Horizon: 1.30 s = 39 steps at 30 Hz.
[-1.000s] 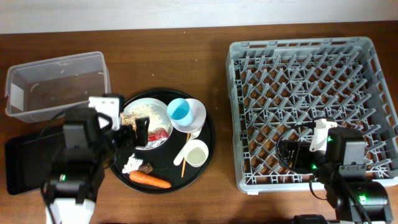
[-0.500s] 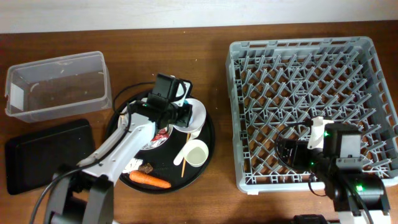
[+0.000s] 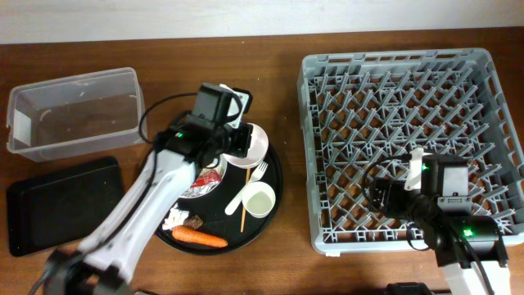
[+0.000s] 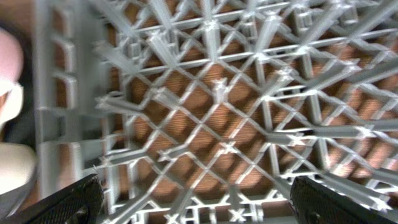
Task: Sort waste into correct bins and load items into the dishwasher rack
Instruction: 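Lift the blue cup with the left gripper and pass it to the right gripper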
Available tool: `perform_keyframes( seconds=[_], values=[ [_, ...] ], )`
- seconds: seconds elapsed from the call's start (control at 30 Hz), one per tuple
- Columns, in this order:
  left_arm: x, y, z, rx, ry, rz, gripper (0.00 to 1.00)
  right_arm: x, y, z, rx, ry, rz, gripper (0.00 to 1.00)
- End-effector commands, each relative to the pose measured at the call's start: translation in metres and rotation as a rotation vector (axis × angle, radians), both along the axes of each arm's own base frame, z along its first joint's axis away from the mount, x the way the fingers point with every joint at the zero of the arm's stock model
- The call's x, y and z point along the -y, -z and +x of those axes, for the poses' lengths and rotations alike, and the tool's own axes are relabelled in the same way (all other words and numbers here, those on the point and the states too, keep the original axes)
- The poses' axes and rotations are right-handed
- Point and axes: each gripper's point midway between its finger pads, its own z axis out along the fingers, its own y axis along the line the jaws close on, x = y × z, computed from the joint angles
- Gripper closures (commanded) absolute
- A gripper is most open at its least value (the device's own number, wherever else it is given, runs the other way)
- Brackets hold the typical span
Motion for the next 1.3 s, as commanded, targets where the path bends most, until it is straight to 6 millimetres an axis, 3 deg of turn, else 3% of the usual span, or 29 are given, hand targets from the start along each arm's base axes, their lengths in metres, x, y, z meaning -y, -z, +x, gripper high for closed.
perform_keyframes(
  seconds=[0.0, 0.07, 0.13, 0.23, 0.3, 0.6, 0.77, 0.93, 1.03, 1.1, 1.13, 1.27],
  values=[
    [0.024, -0.061, -0.024, -0.018, 0.013, -0.259, 1.0, 0.026, -0.028, 0.013, 0.09, 0.103, -0.085, 0.01],
    [0.06, -0.078, -0.05, -0.11, 0.196, -0.457, 1.0, 0.017, -0.035, 0.022, 0.136, 0.06, 0.005, 0.01],
    [0.085, -0.086, -0.068, -0.202, 0.355, -0.606, 1.0, -0.021, -0.041, 0.029, 0.178, -0.197, 0.166, 0.01],
    [0.104, -0.093, -0.093, -0.339, 0.558, -0.786, 1.0, -0.086, -0.062, 0.017, 0.294, -0.665, 0.404, 0.01],
    [0.111, -0.096, -0.104, -0.436, 0.675, -0.91, 1.0, -0.102, -0.068, 0.015, 0.329, -0.782, 0.507, 0.01],
    [0.113, -0.091, -0.103, -0.453, 0.691, -0.927, 1.0, -0.133, -0.044, 0.022, 0.247, -0.918, 0.679, 0.01],
    [0.113, -0.094, -0.105, -0.471, 0.701, -0.944, 1.0, -0.14, -0.051, 0.027, 0.29, -0.954, 0.7, 0.01],
    [0.113, -0.094, -0.105, -0.474, 0.699, -0.944, 1.0, -0.152, -0.053, 0.019, 0.276, -0.997, 0.719, 0.05],
    [0.113, -0.094, -0.105, -0.474, 0.698, -0.944, 1.0, -0.155, -0.052, 0.017, 0.272, -1.012, 0.717, 0.13],
    [0.113, -0.094, -0.105, -0.474, 0.698, -0.944, 1.0, -0.155, -0.052, 0.017, 0.272, -1.012, 0.718, 0.33],
    [0.113, -0.094, -0.105, -0.474, 0.698, -0.944, 1.0, -0.155, -0.052, 0.017, 0.272, -1.012, 0.718, 0.37],
    [0.113, -0.094, -0.105, -0.474, 0.698, -0.944, 1.0, -0.155, -0.052, 0.017, 0.273, -1.012, 0.718, 0.38]
  ],
)
